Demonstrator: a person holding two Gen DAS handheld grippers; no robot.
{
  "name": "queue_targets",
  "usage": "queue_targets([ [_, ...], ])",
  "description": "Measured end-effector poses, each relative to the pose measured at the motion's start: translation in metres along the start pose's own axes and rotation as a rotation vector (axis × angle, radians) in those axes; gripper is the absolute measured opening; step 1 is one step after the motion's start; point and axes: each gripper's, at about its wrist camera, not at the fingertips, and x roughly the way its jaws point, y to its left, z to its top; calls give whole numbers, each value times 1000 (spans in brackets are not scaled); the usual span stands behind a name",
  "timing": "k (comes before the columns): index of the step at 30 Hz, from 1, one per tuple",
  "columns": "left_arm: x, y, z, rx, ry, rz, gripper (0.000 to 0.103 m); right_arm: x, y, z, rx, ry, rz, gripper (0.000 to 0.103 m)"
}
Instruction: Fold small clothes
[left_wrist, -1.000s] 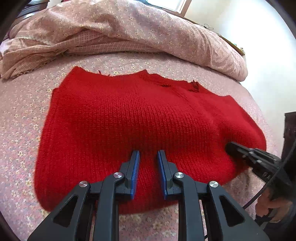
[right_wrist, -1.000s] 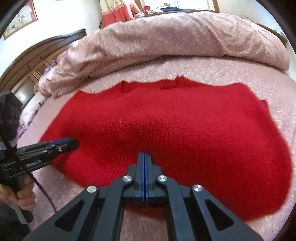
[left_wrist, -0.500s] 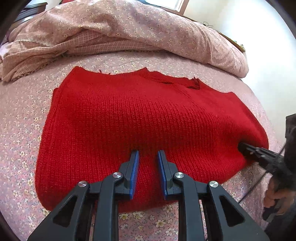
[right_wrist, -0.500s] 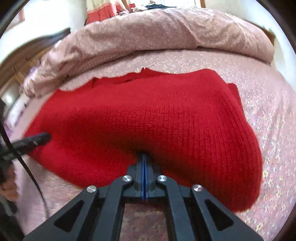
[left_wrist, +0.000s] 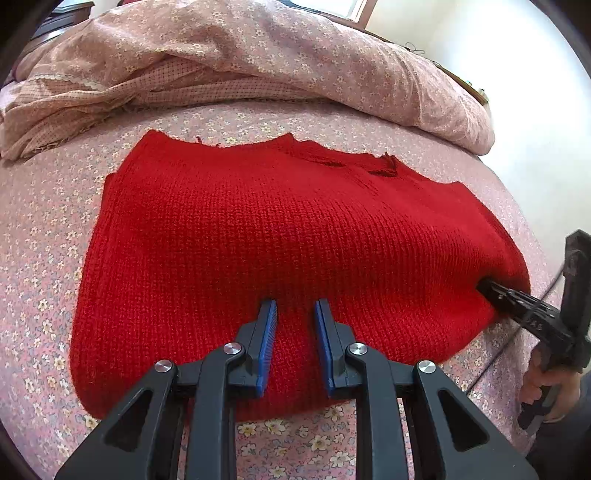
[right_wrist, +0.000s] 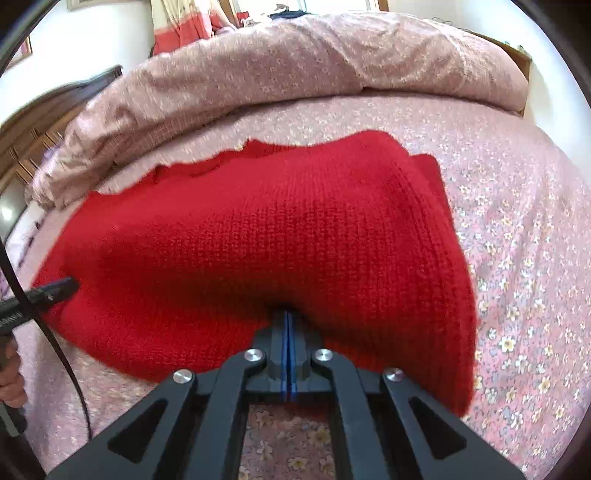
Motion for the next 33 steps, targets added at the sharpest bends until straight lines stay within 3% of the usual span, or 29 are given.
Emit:
queue_targets([
  [2,-2,0,1,-5,4,-2,15,-13,-6,-1,35,-3,66,0],
  [5,-11,1,2,-27,11,-23,15,-45,-22,-2,108,-58,172,22],
  [7,-22,2,1,-33,11,-42,16,-70,-42,-2,152,-139,189,71],
  [9,-36,5,-1,-26,-5,-40,16,-79,-65,-1,195,-172,240,83],
  [13,-61,17,2,-48,-66,-21,24,-62,-109,2,339,-96,307,85],
  [17,-80,47,8,-107,-95,-11,33,-25,-140,-9,511,14,429,86],
  [20,-84,84,6,-201,-93,-18,39,-24,-142,-8,501,3,458,89],
  [22,-77,107,2,-279,-61,-69,50,-23,-139,-8,481,6,463,92],
  [26,-49,132,-5,-393,43,-150,51,-17,-124,-3,445,10,459,100],
  [28,-36,132,-6,-405,75,-182,52,-13,-119,0,441,9,456,102],
  [33,-7,125,2,-355,76,-133,57,-9,-114,5,423,5,448,103],
])
